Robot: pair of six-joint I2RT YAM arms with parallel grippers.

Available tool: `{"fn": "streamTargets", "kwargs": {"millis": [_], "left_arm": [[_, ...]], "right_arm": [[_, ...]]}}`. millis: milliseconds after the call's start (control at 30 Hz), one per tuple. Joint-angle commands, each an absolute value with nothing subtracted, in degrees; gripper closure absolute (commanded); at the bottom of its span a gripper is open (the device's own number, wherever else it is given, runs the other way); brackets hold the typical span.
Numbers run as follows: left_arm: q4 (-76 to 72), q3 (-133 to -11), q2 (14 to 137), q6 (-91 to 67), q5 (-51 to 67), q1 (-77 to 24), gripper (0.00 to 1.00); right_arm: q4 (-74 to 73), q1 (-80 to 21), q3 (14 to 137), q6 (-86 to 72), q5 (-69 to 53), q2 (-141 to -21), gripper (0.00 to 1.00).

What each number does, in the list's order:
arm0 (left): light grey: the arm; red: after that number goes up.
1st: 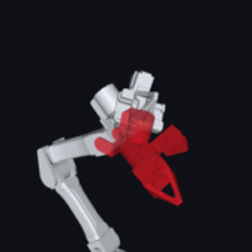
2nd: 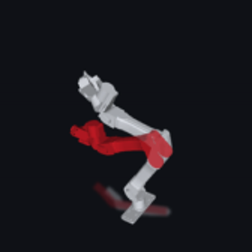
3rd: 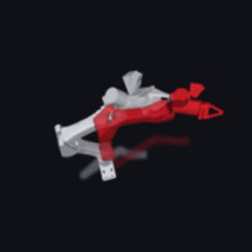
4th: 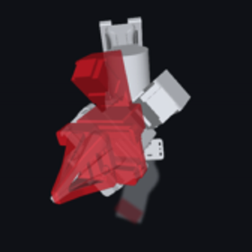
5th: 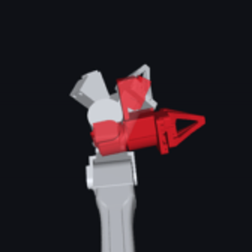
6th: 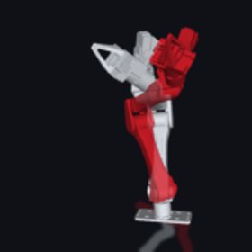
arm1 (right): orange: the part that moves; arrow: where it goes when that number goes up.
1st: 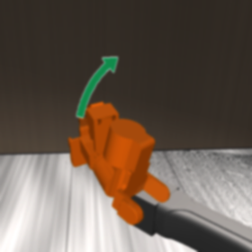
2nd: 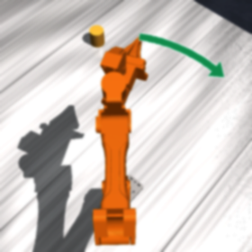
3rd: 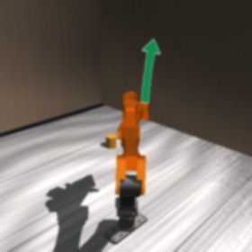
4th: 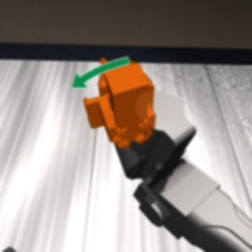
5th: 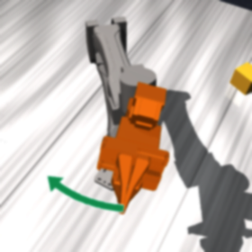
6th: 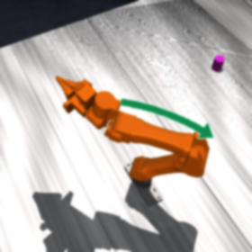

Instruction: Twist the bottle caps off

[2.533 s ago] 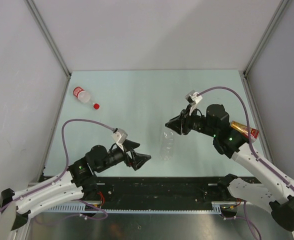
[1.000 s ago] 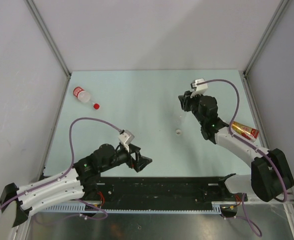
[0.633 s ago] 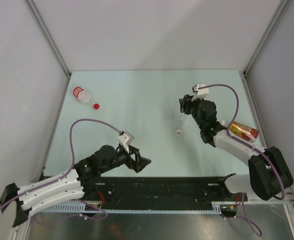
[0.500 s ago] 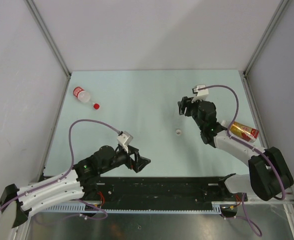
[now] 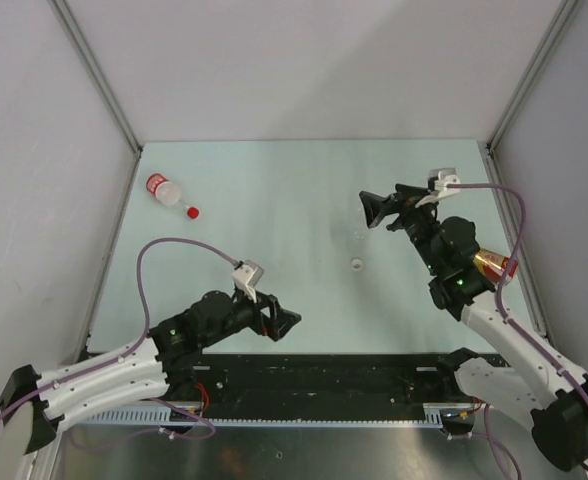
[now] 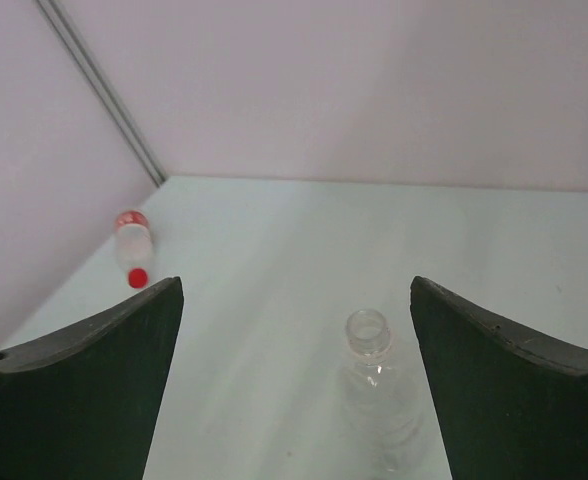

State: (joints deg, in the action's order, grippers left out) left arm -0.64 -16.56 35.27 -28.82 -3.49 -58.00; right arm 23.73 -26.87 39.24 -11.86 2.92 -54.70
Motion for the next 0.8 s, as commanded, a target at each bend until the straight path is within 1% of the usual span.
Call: {"fn": "streamTargets", "kwargs": {"millis": [0,300,433,567,667,767], "left_arm": [[-0.5,-17.2,36.2,-35.4,-9.9,-58.2,0.01],[2.2,-17.4,36.9,-38.8,-14.0,-58.2,0.01],[3.2,-18.2,35.4,-38.8,-16.7,-58.1,0.0],[4.8,-21.0,35.2,-36.7,-21.1,-57.2,0.0],[5.9,-23.9,37.7,-34.3,-22.4,-55.0,0.0],[6.9,-27.5,41.9,-31.6,-20.9,-51.4,0.01]], "right_arm": [[20.5,-26.5,40.1,-19.7,3.5,-51.1,0.01],[12.5,-24.3,41.3,-32.2,1.3,-50.5,0.01],[10.5,-23.9,41.4,-31.7,0.7,-49.9,0.01],[7.3,-22.9,42.0,-30.1,-2.8,-49.1,0.01],[4.1,-21.8,42.3,-29.2,-4.3,-47.7,0.01],[2.4,-21.1,42.4,-28.2,-6.9,-47.1,0.01]]}}
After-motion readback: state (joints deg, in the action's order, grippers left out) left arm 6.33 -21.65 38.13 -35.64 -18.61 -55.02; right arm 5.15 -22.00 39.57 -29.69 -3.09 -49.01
